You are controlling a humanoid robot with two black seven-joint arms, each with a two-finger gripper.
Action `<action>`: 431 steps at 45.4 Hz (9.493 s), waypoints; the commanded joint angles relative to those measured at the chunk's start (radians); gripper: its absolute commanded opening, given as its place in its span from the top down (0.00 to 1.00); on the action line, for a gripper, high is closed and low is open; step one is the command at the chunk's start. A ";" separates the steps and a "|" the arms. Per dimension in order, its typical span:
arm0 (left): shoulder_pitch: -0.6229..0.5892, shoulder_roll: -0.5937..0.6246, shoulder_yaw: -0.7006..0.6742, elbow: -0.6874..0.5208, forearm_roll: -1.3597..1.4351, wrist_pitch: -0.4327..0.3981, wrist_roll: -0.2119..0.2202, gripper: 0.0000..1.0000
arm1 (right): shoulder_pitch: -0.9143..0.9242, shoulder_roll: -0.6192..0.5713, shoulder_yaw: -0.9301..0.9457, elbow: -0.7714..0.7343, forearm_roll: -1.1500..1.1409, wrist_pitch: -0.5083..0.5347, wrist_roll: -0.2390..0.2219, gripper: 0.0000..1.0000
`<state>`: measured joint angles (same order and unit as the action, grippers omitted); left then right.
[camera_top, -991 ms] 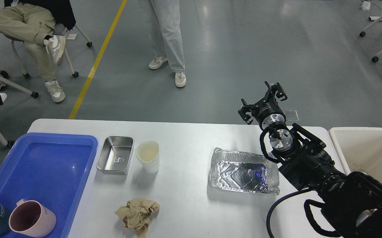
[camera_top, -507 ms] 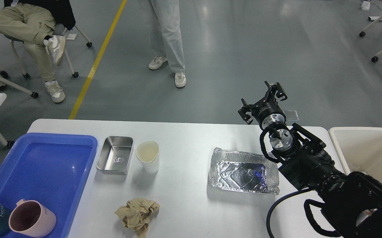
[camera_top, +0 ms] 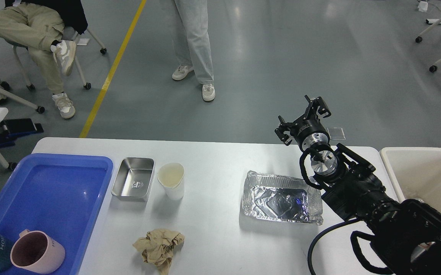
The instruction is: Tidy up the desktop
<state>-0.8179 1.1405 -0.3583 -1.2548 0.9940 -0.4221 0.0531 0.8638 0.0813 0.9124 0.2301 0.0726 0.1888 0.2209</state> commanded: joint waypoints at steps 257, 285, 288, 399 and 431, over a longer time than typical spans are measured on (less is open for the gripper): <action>0.046 -0.068 0.243 0.161 0.029 0.075 -0.053 0.99 | -0.014 -0.003 0.002 -0.002 -0.013 0.000 0.000 0.00; 0.149 -0.260 0.240 0.380 0.028 0.112 -0.114 0.92 | -0.019 -0.003 0.002 0.000 -0.013 0.001 0.000 0.00; 0.149 -0.263 0.237 0.380 0.026 0.112 -0.119 0.89 | -0.019 -0.002 0.002 0.000 -0.013 0.001 0.000 0.00; 0.172 -0.762 -0.818 0.597 -0.994 0.168 -0.202 0.00 | -0.011 -0.121 -0.052 0.037 -0.203 0.107 0.172 0.00; 0.214 -0.779 -0.840 0.603 -1.000 0.086 -0.200 0.00 | 0.026 -0.747 -0.774 0.741 -0.675 0.144 0.181 0.00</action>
<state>-0.6067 0.3620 -1.1987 -0.6517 -0.0062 -0.3310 -0.1472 0.8702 -0.5369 0.2139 0.8594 -0.5174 0.3330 0.4007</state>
